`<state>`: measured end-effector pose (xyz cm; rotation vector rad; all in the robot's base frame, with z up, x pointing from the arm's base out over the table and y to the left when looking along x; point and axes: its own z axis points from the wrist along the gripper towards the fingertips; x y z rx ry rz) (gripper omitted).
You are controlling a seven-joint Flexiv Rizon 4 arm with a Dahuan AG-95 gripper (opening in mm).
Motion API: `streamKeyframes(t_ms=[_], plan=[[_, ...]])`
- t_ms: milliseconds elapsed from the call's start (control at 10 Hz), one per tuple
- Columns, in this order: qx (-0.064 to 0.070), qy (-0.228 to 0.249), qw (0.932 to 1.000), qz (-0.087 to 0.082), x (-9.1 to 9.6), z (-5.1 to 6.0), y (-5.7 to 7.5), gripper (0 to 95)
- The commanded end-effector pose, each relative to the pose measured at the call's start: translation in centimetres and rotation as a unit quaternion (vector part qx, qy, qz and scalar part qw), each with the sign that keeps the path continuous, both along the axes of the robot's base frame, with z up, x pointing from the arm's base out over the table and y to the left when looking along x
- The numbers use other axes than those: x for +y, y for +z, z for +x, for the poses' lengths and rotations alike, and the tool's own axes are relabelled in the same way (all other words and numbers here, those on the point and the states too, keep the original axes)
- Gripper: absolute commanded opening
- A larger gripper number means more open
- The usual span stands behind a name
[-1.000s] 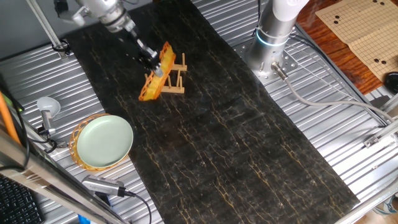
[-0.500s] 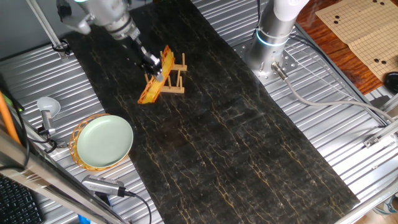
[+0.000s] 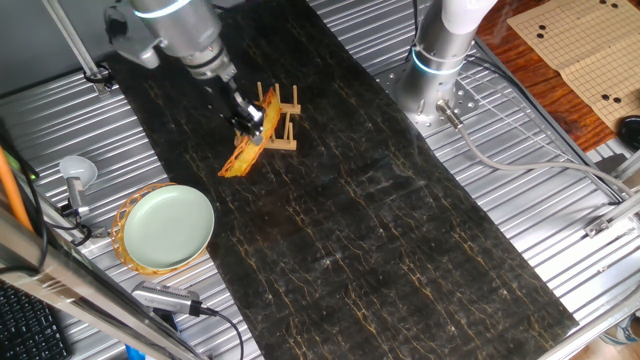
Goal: Take the dish off the dish rack
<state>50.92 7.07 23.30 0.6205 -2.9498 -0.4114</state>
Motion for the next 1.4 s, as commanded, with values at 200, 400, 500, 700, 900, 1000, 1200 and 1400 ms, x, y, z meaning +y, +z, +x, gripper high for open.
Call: streamKeyframes(t_ms=[200, 400, 500, 700, 900, 1000, 1200, 1400], plan=[[0.009, 0.053, 0.9986, -0.003, 0.0, 2.2, -1.2, 0.0], [0.008, 0.064, 0.9978, -0.010, 0.3, 3.8, -2.0, 0.0], [0.008, 0.069, 0.9974, -0.017, 0.5, 4.7, -2.5, 0.0], [0.005, 0.078, 0.9964, -0.032, 1.2, 6.7, -3.4, 0.0], [0.002, 0.084, 0.9955, -0.045, 2.0, 8.3, -3.9, 0.0], [0.001, 0.085, 0.9952, -0.048, 2.3, 8.9, -4.1, 0.0], [-0.001, 0.088, 0.9949, -0.049, 2.4, 9.5, -4.4, 0.0], [-0.002, 0.094, 0.9943, -0.050, 2.0, 9.7, -4.5, 0.0]])
